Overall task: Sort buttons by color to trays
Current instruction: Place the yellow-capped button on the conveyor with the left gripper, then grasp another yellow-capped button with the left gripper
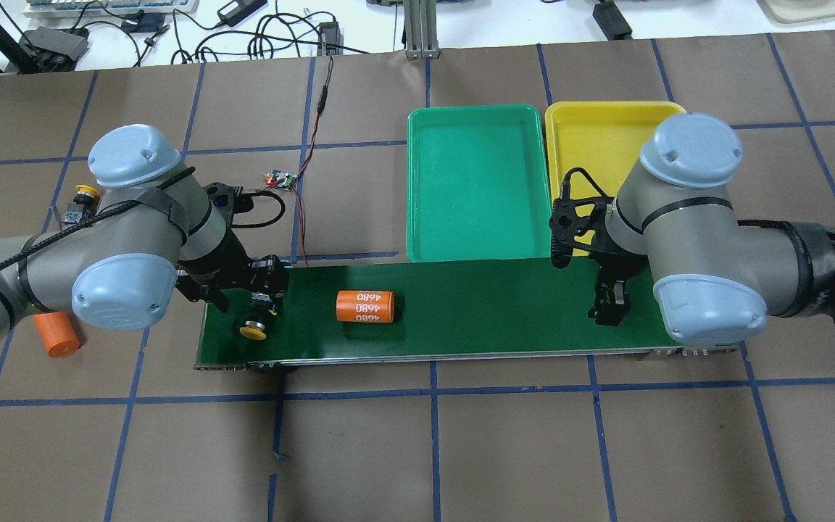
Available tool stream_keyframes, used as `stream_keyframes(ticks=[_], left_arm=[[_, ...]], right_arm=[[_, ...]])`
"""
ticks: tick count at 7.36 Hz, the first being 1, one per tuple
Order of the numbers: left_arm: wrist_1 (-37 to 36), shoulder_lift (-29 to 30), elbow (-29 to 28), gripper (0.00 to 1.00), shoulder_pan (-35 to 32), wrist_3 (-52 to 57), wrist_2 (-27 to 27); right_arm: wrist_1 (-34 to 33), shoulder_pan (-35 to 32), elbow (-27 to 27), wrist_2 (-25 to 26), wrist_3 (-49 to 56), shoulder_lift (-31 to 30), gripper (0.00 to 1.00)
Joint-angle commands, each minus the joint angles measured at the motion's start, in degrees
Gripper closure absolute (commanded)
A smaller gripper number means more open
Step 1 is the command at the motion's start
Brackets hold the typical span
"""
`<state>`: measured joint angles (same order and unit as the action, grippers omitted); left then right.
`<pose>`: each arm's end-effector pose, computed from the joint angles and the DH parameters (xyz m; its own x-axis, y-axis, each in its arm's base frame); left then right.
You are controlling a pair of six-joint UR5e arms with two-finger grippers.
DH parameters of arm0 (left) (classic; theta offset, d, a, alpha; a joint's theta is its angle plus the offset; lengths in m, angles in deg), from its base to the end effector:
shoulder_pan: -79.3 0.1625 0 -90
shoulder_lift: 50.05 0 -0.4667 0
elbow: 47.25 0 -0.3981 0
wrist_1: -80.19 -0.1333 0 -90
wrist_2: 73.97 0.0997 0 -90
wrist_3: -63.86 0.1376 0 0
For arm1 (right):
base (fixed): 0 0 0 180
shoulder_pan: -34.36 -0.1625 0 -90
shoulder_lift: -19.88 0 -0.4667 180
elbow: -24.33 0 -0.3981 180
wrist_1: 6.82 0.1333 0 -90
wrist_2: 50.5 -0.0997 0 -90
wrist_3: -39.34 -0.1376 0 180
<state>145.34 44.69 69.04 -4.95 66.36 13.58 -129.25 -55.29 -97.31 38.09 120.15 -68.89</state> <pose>-0.0920 -0.4756 0.2750 -0.9970 -0.0614 0.0472 -0.0562 0.9928 0.1057 0.1340 -0.4439 0.2747 -0.1657 -0.9861 -0.0115 -0.9859 0.1659 -0.0231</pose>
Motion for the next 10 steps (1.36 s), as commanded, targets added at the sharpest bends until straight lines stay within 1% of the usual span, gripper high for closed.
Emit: stream_keyframes(ticks=[1, 3, 4, 5, 6, 7, 8, 9, 10], left_arm=[[1.4, 2.3, -5.4, 0.0, 7.4, 8.2, 0.2], [1.3, 4.8, -9.0, 0.0, 15.6, 14.6, 0.0], [1.3, 7.5, -10.4, 0.0, 19.5, 20.6, 0.1], [0.5, 10.0, -11.5, 0.0, 22.3, 24.2, 0.0], [0.3, 13.0, -15.5, 0.0, 24.0, 28.6, 0.0], [0.3, 17.3, -22.0, 0.0, 24.3, 31.6, 0.9], [0.3, 22.0, -29.0, 0.0, 24.4, 32.7, 2.9], [0.3, 26.6, -33.5, 0.0, 24.9, 34.8, 2.9], [0.3, 30.4, -36.8, 0.0, 26.1, 36.3, 2.8]], right_arm=[[0.0, 0.0, 0.0, 0.0, -0.1, -0.1, 0.0], [-0.2, 0.0, 0.0, 0.0, -0.6, -0.1, 0.0], [-0.4, 0.0, 0.2, 0.0, -1.1, -0.1, 0.0], [-0.4, 0.0, 0.3, 0.0, -2.0, -0.1, 0.0], [-0.3, 0.0, 0.4, 0.1, -6.1, -0.2, 0.0], [-0.2, 0.0, 0.5, 0.2, -11.7, -0.2, 0.0], [-0.1, 0.0, 0.5, 0.2, -16.7, -0.3, 0.0], [0.3, 0.0, 0.6, 0.3, -23.1, -0.3, 0.0], [0.8, 0.0, 0.5, 0.3, -31.1, -0.3, 0.0]])
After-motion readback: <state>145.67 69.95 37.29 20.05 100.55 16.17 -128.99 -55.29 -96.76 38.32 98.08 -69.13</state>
